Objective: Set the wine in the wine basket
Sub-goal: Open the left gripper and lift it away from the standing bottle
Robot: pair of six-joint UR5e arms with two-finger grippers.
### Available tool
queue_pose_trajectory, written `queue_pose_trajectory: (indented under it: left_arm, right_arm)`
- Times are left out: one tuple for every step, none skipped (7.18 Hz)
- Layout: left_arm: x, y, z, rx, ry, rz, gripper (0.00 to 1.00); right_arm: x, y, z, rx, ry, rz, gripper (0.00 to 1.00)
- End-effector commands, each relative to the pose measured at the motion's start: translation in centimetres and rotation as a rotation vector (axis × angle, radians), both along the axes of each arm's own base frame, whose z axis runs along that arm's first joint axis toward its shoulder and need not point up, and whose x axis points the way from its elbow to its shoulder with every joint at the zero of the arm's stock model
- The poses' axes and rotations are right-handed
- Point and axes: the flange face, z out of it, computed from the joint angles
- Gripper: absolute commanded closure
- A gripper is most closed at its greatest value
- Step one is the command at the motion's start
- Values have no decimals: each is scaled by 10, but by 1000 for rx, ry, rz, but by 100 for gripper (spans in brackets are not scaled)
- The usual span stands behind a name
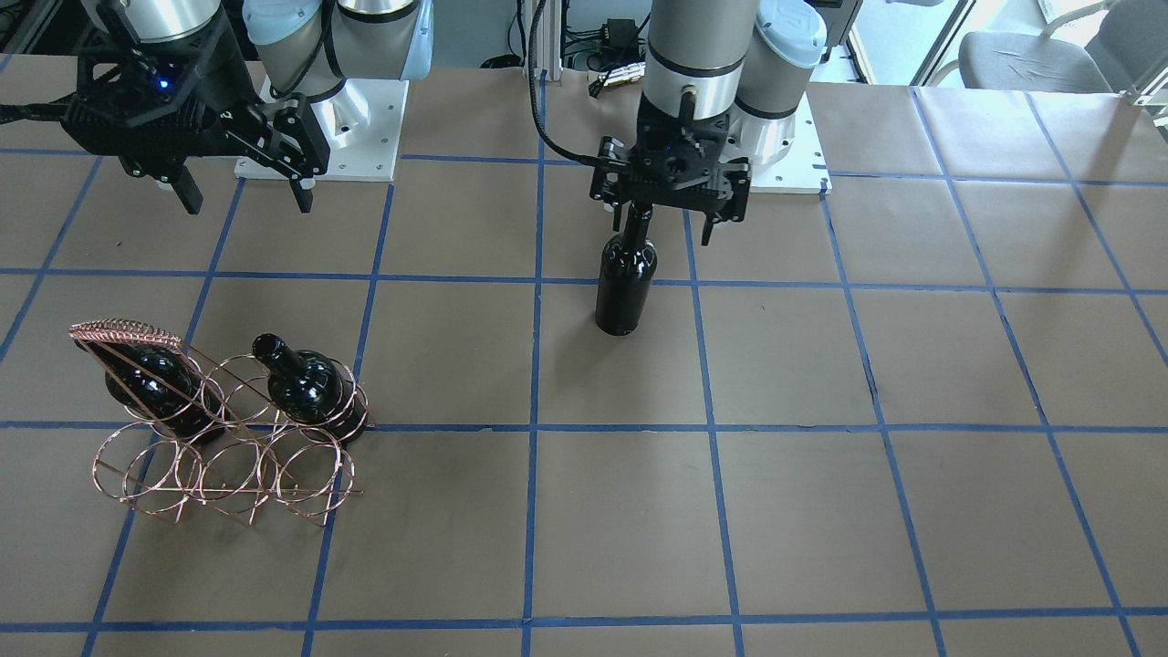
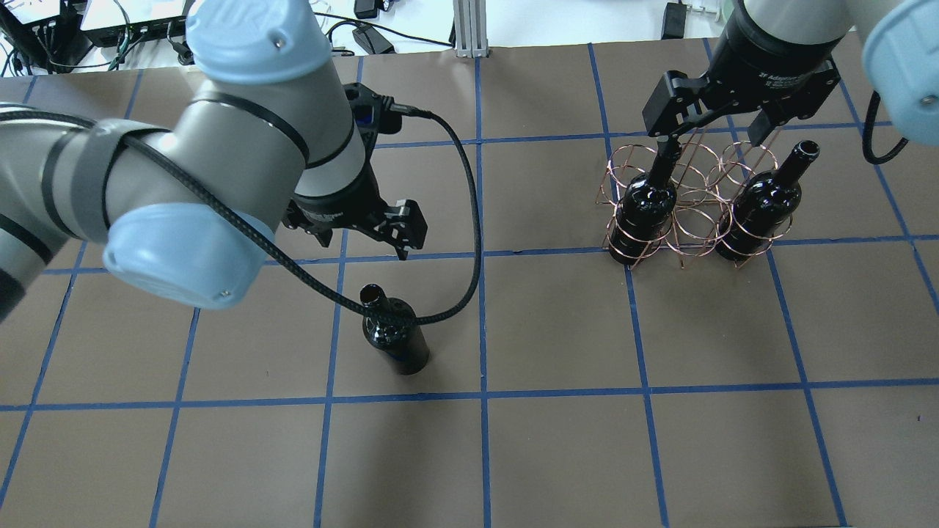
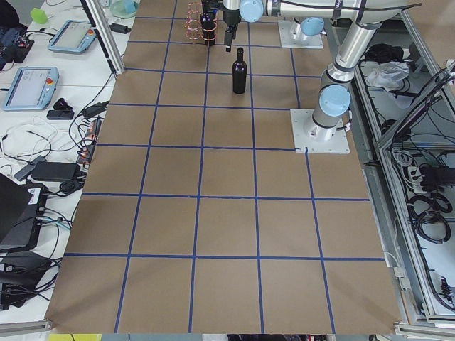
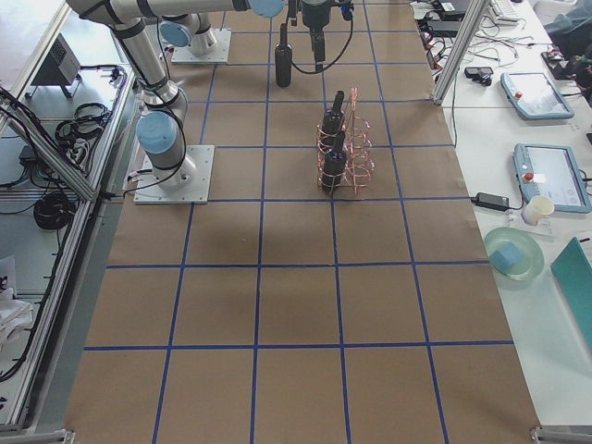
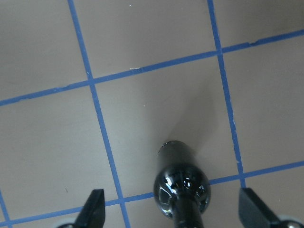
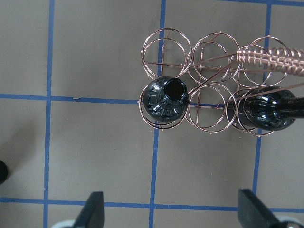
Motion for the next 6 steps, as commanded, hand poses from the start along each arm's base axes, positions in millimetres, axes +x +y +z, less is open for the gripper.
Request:
queue_pose_trajectory:
  left_arm:
    - [84, -36, 36, -10, -76, 137, 0]
    - [123, -49, 52, -34, -77, 151, 0]
    - [178, -65, 62, -42, -79, 192, 0]
    - [225, -69, 64, -37, -83, 256, 0]
    - [240, -72, 62, -35, -84, 283, 0]
    - [248, -71, 63, -36, -99, 299, 0]
  right_arm:
    - [0, 2, 1, 6, 8, 1, 0]
    - [1, 2, 6, -10, 0, 3, 0]
    - [2, 6, 8, -1, 5, 4, 0]
    - [2, 12, 0, 66, -4, 3, 0]
    - [5, 13, -2, 78, -12, -4, 0]
    - [8, 16, -2, 78, -17, -65, 0]
